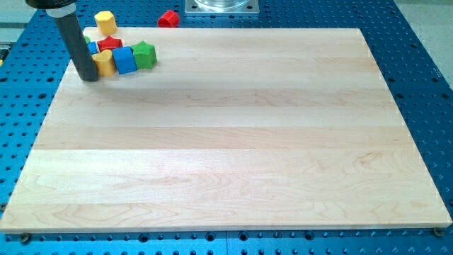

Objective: Push the green star right beside the red star

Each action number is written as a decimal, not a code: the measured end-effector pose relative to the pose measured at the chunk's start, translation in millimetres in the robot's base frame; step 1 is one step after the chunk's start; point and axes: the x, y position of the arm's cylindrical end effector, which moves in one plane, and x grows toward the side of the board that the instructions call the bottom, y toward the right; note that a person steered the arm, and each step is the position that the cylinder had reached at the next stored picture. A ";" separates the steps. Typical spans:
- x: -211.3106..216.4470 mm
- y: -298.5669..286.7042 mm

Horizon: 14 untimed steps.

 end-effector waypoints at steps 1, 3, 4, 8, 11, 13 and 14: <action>-1.3 2.2; 23.4 6.0; 20.3 71.5; -15.5 94.5; -49.7 121.8; -58.3 116.6; -64.4 116.6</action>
